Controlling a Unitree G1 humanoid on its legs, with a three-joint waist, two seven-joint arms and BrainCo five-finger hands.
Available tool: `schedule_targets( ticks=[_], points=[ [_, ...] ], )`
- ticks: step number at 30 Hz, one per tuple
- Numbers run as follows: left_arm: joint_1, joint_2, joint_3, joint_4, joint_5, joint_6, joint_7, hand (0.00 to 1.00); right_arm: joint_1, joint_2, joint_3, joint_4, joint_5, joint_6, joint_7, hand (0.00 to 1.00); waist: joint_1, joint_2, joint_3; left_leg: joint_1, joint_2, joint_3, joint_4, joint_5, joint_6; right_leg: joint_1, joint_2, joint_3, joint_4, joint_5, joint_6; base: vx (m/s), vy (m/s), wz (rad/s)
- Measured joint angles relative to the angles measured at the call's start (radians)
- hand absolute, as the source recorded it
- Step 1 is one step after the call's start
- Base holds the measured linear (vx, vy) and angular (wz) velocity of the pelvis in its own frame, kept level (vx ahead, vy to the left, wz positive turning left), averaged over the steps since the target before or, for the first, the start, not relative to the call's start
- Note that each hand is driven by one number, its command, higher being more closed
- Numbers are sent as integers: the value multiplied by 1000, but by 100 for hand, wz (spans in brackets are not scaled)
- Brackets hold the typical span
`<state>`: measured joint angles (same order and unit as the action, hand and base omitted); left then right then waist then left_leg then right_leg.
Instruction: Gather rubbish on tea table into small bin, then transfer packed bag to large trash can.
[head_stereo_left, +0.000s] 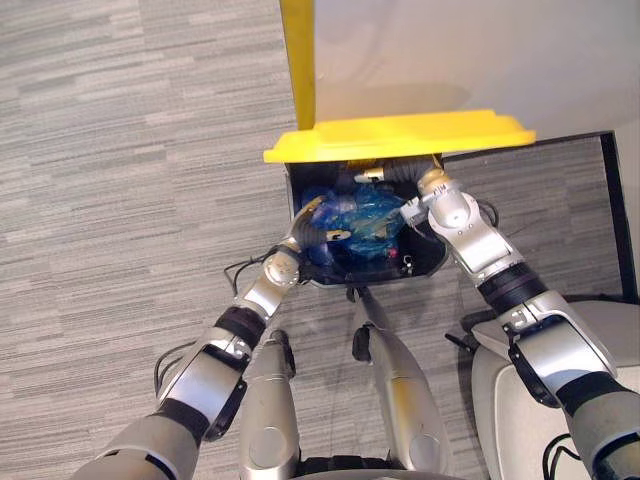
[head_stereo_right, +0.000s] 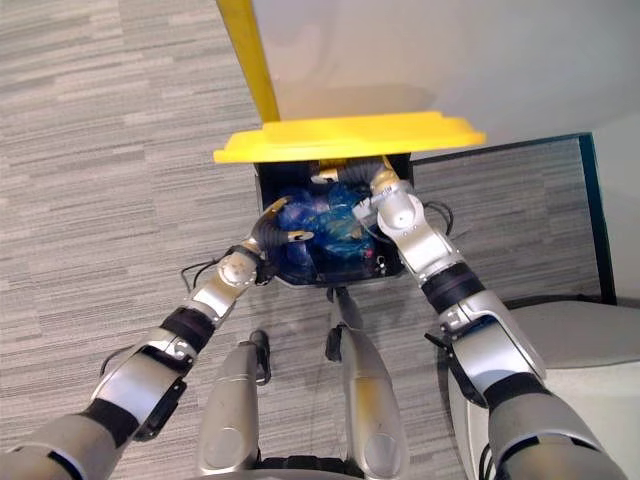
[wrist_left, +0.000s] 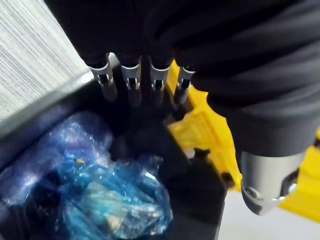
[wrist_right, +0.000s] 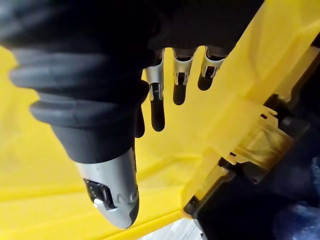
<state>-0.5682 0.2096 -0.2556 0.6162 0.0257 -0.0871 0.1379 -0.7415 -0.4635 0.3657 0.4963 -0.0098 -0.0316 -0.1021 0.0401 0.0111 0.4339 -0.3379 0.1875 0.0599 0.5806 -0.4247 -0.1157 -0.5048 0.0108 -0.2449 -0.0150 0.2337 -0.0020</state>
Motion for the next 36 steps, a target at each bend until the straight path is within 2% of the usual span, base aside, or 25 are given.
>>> schedule_targets(
  ticks=[2, 6, 9, 12, 14, 17, 23, 29, 36],
  points=[
    [88, -11, 37, -75, -27, -9, -1, 0, 86, 3, -54, 0, -38, 4, 0, 0, 3, 18, -39, 32, -3, -15, -41, 12, 0, 31, -5, -19, -12, -9, 10, 57, -18, 31],
    [259, -12, 117, -158, -77, -23, -2, 0, 247, 35, -153, -12, -114, 15, 2, 0, 6, 22, -84, 114, -13, -30, -128, 39, 4, 101, -13, -39, -44, -28, 22, 53, -8, 24],
    [413, -22, 194, -166, -96, -27, -7, 0, 388, 100, -240, -14, -179, 20, 16, 0, 8, 20, -132, 177, -15, -33, -193, 63, 0, 157, -10, -50, -80, -28, 23, 72, 28, 11],
    [480, -29, 257, -165, -94, -25, -9, 0, 451, 146, -286, -14, -202, 20, 18, 0, 6, 15, -138, 220, -15, -39, -232, 83, -9, 190, -12, -59, -81, -35, 32, 67, 44, 11],
    [541, -29, 308, -152, -91, -24, -17, 0, 507, 186, -304, -13, -222, 21, 18, 0, 8, 5, -173, 251, -15, -43, -275, 99, -13, 204, -13, -64, -82, -38, 36, 76, 37, 10],
    [582, -33, 362, -86, -71, -6, -25, 0, 553, 216, -321, -11, -239, 21, 19, 0, 5, 2, -197, 309, -14, -51, -324, 111, -11, 245, -13, -76, -82, -56, 50, 75, 43, 11],
    [628, -43, 441, 90, -52, 15, -24, 0, 595, 244, -329, 43, -285, 22, 21, 0, 5, -18, -236, 361, -15, -55, -371, 126, -9, 277, -13, -82, -82, -71, 51, 47, 38, 3],
    [676, -55, 447, 161, -51, 25, -24, 0, 603, 264, -327, 128, -315, 22, 28, 0, 11, -22, -238, 407, -17, -38, -393, 130, -5, 303, -10, -67, -82, -75, 48, 24, 36, -6],
    [673, -61, 450, 188, -52, 24, -23, 0, 618, 270, -328, 158, -313, 20, 20, 0, 17, -29, -235, 431, -40, 15, -383, 122, 9, 278, -17, -11, -28, -79, 54, -35, 60, -23]
  ],
)
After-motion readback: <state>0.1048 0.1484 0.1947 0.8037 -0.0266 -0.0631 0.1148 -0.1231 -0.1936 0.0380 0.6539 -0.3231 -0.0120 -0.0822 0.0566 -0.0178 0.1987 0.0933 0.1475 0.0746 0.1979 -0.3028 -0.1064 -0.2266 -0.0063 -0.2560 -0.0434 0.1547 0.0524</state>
